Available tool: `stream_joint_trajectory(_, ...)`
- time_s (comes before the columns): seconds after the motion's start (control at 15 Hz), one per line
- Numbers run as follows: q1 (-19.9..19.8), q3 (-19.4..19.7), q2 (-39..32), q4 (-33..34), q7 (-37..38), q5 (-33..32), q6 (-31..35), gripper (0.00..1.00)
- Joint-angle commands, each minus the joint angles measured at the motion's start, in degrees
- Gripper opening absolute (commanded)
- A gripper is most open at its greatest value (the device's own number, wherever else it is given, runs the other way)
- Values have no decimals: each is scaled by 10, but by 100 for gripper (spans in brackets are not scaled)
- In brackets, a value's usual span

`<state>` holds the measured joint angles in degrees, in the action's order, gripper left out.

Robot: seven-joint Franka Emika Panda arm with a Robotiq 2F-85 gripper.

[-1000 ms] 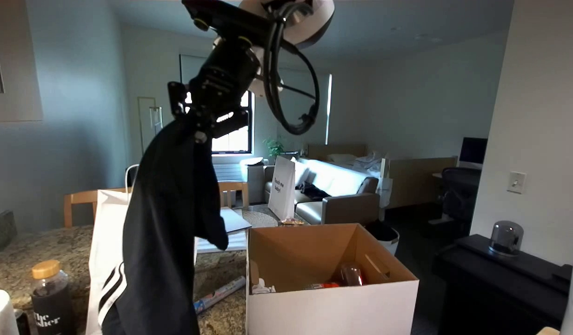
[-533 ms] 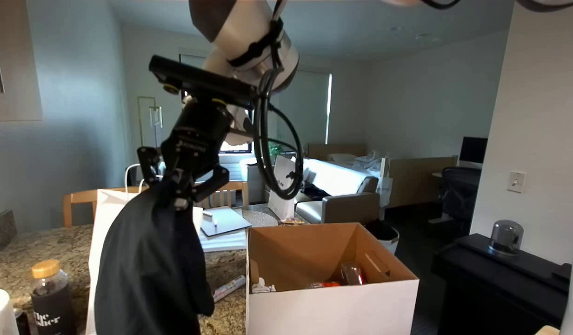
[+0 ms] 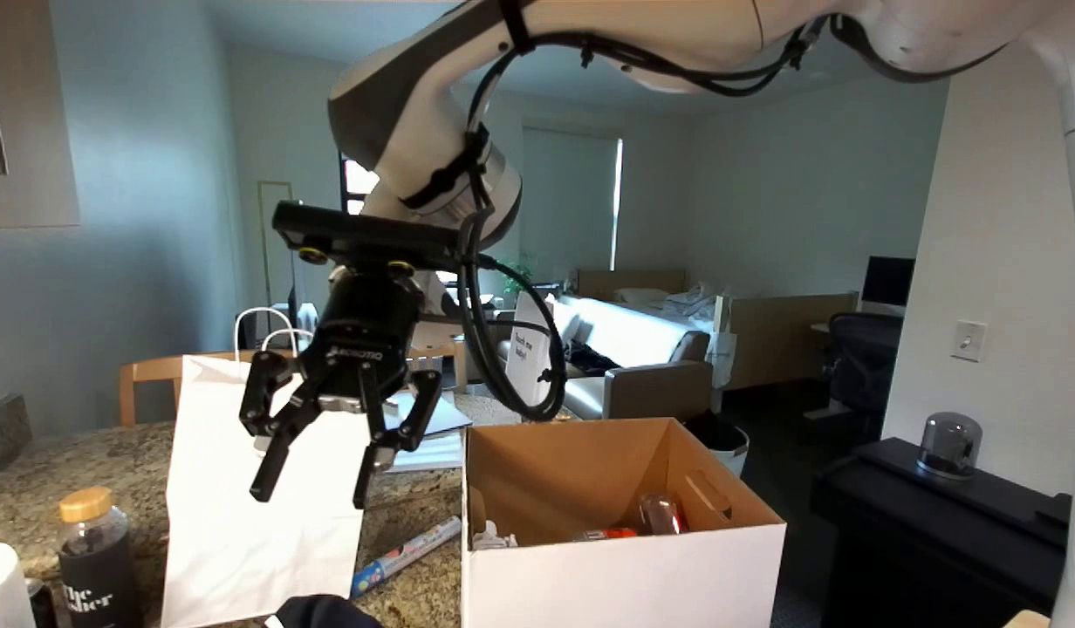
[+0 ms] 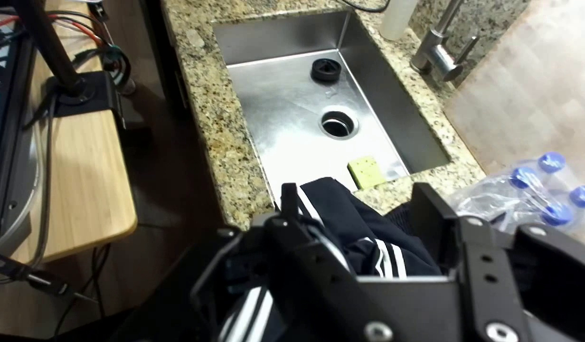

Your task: Take the jacket out of the white storage box

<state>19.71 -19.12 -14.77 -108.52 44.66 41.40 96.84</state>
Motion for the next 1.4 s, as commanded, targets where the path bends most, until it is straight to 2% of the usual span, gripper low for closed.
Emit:
stream_joint_trajectory(0.0, 14, 11, -28, 21, 17, -14, -40, 94)
stream_joint_trajectory(0.2, 2, 30, -11, 25, 1, -14, -39, 100)
stream_joint_trajectory(0.33, -13, 49, 35, 17, -30, -20, -17, 100)
stream_joint_trajectory(0.67, -61, 91, 156, -2, -87, -49, -9, 100)
stream_joint_trajectory(0.87, -96, 116, 234, -21, -133, -128, -28, 100)
stream_joint_trajectory(1.0, -118, 131, 276, -15, -177, -192, -78, 100)
stream_joint_trajectory(1.27, -161, 171, 350, 4, -325, -293, -179, 100)
stream_joint_trajectory(1.33, -169, 177, 363, 7, -360, -320, -184, 100)
